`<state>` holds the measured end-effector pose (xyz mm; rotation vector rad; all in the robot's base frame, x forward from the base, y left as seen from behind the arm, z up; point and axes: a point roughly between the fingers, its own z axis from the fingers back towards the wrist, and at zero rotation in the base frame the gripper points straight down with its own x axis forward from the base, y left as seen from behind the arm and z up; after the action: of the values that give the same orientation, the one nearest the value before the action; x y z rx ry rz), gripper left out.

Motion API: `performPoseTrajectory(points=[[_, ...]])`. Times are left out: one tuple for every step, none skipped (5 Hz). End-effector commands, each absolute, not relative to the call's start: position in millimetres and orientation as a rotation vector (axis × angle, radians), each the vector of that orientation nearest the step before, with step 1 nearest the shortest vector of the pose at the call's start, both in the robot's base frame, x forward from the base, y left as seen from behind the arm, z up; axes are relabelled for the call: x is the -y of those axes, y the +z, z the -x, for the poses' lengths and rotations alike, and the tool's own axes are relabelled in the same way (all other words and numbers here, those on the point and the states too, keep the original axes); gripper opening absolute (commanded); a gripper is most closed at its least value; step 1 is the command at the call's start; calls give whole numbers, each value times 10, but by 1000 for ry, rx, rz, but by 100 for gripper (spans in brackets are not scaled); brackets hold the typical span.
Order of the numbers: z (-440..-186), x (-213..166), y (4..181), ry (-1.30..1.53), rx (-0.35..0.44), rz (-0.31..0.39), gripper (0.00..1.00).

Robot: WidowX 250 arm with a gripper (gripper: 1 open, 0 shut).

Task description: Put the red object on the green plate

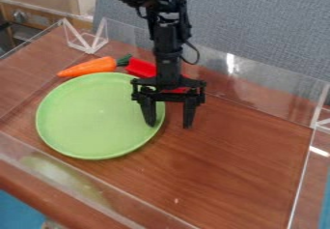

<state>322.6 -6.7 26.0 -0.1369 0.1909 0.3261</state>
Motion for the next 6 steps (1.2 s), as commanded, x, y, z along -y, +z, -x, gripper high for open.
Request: performPoseTrajectory(points=[[-3283, 196, 328, 331, -160, 145, 0], [-3207, 98, 500, 328, -146, 158, 0], [-3100, 25, 670, 399, -126, 175, 0], [-3002, -127, 815, 491, -107, 189, 0], [-2957, -441, 966, 510, -95, 199, 0], [-2947, -568, 900, 478, -118, 192, 0]])
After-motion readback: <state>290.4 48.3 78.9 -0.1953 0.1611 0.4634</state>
